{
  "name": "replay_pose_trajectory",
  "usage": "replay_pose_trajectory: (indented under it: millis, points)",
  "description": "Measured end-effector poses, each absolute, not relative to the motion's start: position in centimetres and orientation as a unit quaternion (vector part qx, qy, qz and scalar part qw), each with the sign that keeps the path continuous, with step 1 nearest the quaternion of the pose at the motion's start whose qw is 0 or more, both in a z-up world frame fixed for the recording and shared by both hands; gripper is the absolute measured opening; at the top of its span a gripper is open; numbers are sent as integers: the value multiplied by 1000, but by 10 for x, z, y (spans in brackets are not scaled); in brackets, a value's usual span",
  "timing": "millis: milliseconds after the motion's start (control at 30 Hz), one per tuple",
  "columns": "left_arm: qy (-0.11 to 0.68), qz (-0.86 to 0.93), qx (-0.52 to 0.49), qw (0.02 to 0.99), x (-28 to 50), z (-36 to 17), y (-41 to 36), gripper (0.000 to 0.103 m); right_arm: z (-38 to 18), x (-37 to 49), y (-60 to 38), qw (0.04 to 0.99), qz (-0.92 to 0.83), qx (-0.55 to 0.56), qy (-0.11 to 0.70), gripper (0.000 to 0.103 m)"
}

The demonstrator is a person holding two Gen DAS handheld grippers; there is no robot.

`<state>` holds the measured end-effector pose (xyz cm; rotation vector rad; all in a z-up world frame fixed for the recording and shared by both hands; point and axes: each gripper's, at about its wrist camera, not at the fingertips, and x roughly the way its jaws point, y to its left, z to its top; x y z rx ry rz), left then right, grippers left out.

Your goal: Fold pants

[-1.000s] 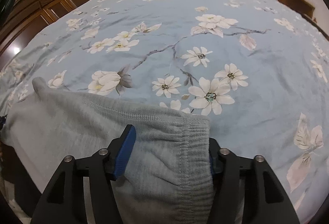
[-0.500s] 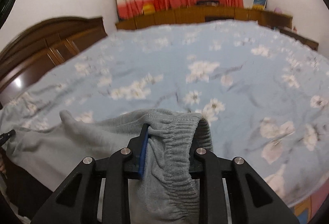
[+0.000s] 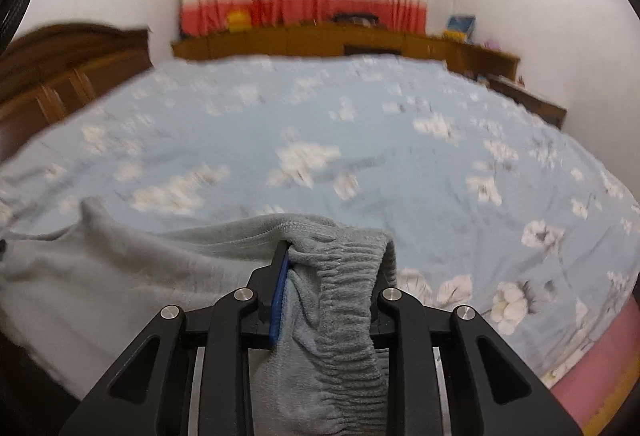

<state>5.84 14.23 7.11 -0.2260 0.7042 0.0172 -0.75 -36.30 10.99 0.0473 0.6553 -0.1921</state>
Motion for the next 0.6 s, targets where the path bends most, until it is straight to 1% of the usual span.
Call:
replay_pose_trajectory:
  millis: [67,100,133,167,233,367,467,533,600]
  points:
    - [374,22,-101,922,80,50,135,10,76,16,-370,925,-104,17,364,29]
    - [385,35,-99,917,86,43,135,16,59,27,-372,914,-111,12,389,30]
    - [399,58,-97,910,93,35,137,20,45,33,-373,906,-119,9,406,36]
    - [404,70,-99,907,95,32,141,24,31,37,-374,902,-119,7,415,38]
    - [400,77,-115,906,92,32,152,25,19,36,-373,907,-122,0,403,39]
    - [409,100,-111,900,83,43,175,25,25,36,-376,903,-118,9,413,40]
    - [407,68,-131,901,77,58,183,25,40,33,-382,897,-123,33,423,40]
    - [405,40,-142,902,74,68,179,30,56,28,-379,898,-126,33,421,40]
    - [406,15,-136,904,72,78,170,38,74,23,-368,907,-123,17,403,40]
